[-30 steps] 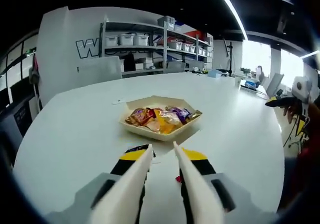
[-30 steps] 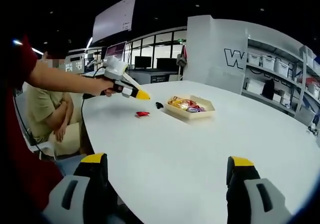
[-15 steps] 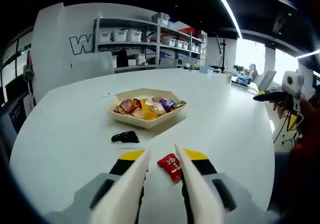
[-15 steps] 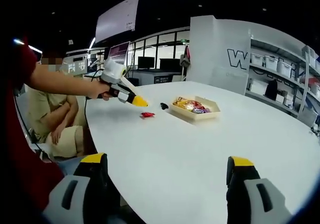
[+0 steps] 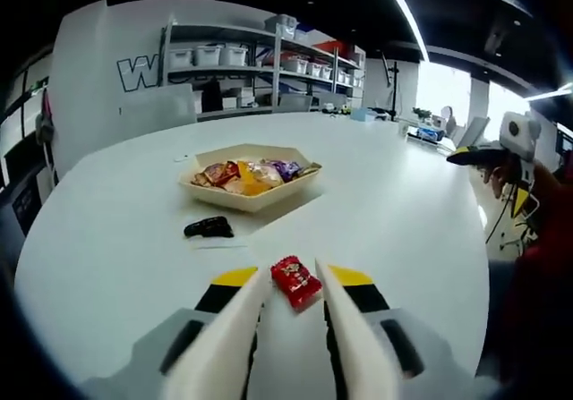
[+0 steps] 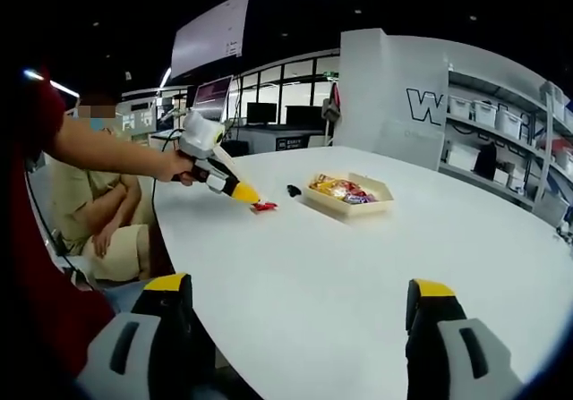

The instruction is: Place the target food into the container with the food tongs after gripping and lifting it, then release it inside without dropping or visibly crushing the food.

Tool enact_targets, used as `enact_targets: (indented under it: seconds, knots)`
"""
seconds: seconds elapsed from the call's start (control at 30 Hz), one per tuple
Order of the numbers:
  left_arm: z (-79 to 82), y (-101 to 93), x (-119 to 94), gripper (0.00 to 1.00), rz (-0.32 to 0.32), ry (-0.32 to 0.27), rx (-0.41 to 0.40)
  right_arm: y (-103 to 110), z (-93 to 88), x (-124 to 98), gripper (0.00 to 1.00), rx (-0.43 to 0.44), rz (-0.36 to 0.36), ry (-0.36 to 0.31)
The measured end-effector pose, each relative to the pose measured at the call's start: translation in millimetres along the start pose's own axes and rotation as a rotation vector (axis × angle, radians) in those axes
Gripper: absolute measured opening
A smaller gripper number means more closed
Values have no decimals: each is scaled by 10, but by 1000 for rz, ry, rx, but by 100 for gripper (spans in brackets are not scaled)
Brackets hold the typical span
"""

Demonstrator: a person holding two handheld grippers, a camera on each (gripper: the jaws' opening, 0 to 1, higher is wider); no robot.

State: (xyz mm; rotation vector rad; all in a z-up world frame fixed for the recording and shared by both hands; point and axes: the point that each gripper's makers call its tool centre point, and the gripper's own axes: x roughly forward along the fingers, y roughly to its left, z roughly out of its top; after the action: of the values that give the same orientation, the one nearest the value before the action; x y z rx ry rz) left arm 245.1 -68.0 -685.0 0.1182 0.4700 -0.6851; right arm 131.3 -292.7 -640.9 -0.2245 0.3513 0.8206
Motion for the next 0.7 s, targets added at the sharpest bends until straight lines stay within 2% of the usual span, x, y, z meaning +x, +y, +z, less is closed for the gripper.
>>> enact_targets:
  seconds: [0.23, 0.53, 0.6, 0.7]
  knots:
    - [-63, -48, 35, 25, -15, 29, 18, -9, 2, -1, 99, 0, -1, 0]
    - [-72, -41, 54, 20, -13, 27, 8, -23, -26, 1, 98, -2, -5, 7]
    - [-68, -25, 55, 20, 7, 22, 39, -31, -38, 0, 98, 1, -6, 11]
    - [-58, -14, 56, 20, 8, 19, 24, -39, -40, -4, 98, 0, -10, 12]
